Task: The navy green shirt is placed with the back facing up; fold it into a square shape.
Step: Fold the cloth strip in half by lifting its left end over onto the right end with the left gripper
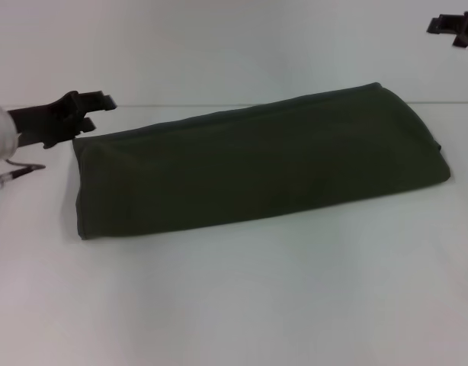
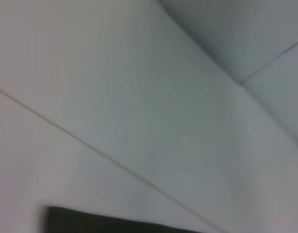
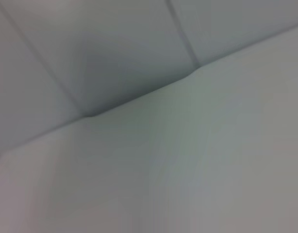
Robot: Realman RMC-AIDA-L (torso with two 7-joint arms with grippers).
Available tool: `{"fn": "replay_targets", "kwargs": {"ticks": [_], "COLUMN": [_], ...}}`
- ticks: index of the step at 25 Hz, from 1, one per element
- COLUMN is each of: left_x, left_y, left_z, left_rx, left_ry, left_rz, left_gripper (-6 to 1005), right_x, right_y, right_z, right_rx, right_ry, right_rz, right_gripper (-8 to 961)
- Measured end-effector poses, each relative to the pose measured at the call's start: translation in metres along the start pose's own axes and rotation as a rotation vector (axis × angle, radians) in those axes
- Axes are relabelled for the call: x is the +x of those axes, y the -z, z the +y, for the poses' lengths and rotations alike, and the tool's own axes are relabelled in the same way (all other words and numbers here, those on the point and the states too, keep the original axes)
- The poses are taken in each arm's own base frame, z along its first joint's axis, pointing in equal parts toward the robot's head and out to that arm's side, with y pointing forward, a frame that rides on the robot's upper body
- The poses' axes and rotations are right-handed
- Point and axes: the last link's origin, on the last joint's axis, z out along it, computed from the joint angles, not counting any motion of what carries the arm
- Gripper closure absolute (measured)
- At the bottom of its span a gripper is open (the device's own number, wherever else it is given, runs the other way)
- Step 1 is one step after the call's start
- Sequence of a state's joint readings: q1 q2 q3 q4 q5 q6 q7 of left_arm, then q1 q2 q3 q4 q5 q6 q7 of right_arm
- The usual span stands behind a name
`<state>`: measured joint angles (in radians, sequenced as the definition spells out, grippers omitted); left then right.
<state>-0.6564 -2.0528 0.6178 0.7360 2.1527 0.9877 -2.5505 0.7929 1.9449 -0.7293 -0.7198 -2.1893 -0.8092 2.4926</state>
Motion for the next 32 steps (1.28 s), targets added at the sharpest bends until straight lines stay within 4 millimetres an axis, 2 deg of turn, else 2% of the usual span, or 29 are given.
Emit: {"fn": "replay_targets", "kwargs": {"ticks": [3, 5, 6, 7, 8, 13, 18, 22, 27, 32], "left_x": [-0.012, -0.026, -0.034, -0.044, -0.049, -0.083, -0.089, -0.100, -0.098, -0.093], "left_y": [0.019, 0.031, 0.037, 0.042, 0.044, 0.047, 0.032, 0.024, 0.042, 0.074], "left_z": [0.000, -0.007, -0.011, -0.017, -0.020, -0.044, -0.052, -0.065, -0.077, -0.082], "left_rx": [-0.170, -0.248, -0.280, -0.295, -0.302, -0.274, -0.202, -0.104, -0.113, -0.189], "left_ry": [0.088, 0.173, 0.217, 0.264, 0.286, 0.406, 0.416, 0.418, 0.437, 0.487], "left_rz": [-0.040, -0.078, -0.096, -0.116, -0.124, -0.098, -0.038, -0.057, -0.057, -0.073], "left_gripper": [578, 479, 430, 380, 331, 295, 296, 296, 296, 295], "right_x": [0.025, 0.043, 0.060, 0.060, 0.070, 0.098, 0.101, 0.100, 0.099, 0.097], "right_y": [0.027, 0.043, 0.056, 0.056, 0.064, 0.081, 0.078, 0.077, 0.080, 0.083], "right_z": [-0.011, -0.019, -0.029, -0.029, -0.035, -0.050, -0.048, -0.045, -0.046, -0.048], "right_rx": [-0.157, -0.251, -0.315, -0.315, -0.343, -0.389, -0.396, -0.409, -0.413, -0.419], "right_ry": [-0.127, -0.207, -0.274, -0.274, -0.315, -0.409, -0.404, -0.402, -0.415, -0.426], "right_rz": [0.044, 0.071, 0.087, 0.087, 0.089, 0.062, 0.072, 0.075, 0.064, 0.052], "right_gripper": [488, 405, 363, 321, 279, 59, 29, 29, 29, 29]}}
